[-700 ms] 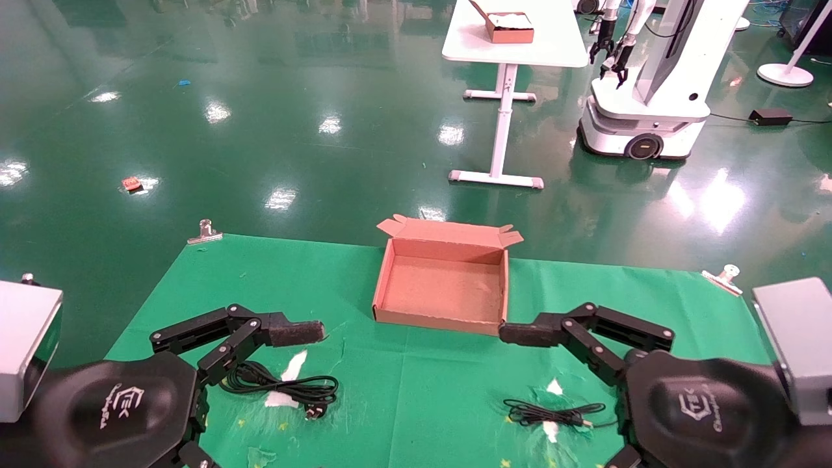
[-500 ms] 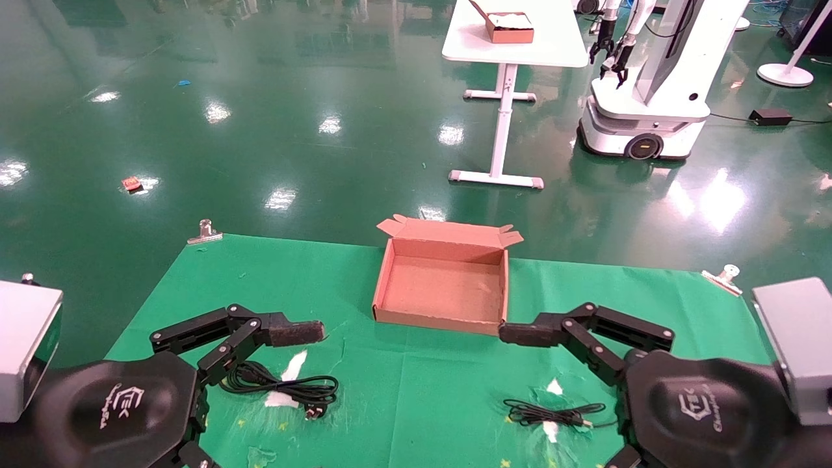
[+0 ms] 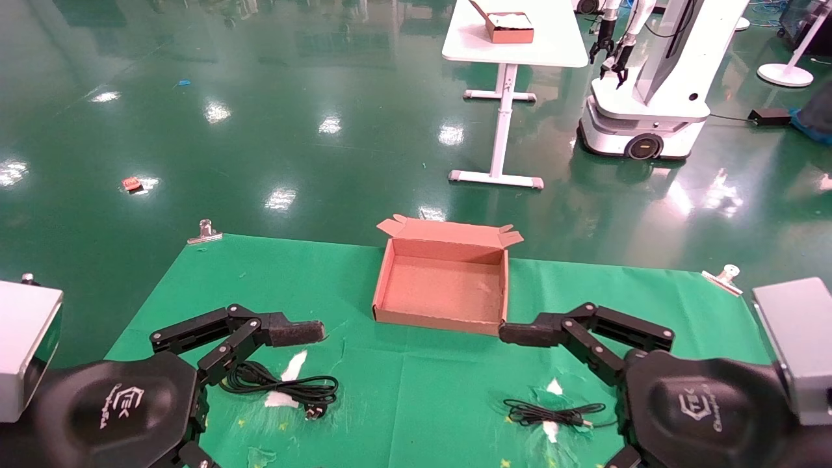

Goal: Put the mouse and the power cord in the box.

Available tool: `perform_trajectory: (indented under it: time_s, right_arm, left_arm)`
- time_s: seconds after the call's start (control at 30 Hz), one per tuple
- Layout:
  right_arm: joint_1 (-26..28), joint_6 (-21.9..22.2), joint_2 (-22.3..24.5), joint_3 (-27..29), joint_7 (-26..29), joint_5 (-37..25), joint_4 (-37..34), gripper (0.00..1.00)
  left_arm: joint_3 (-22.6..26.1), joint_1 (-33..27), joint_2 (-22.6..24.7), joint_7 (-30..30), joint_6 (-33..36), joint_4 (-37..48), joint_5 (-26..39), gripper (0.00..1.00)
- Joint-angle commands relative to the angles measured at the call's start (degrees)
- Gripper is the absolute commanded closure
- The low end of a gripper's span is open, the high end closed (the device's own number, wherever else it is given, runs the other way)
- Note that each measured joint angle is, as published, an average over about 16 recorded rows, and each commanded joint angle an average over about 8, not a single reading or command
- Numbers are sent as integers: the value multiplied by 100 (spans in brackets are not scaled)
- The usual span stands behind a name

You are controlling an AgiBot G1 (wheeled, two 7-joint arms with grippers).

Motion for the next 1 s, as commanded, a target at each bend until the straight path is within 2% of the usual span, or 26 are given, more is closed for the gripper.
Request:
perform_trajectory:
  time_s: [0.03,0.57,0.8,1.0]
  right_arm:
    - [0,0,0,0,0,0,0,0]
    - [6,-32,46,10,-53,-35,-68,0]
    - [249,-331,148,-104,-340,-370,-425,0]
    - [668,-532,156,-556,-753,-831,-893,0]
  left_arm:
    - [0,0,0,0,0,0,0,0]
    - [78,-94,46,25,10,-1,173,0]
    - [395,-559,265,88,161,180,793,0]
    - [817,-1167,516,381,369,644,1645,0]
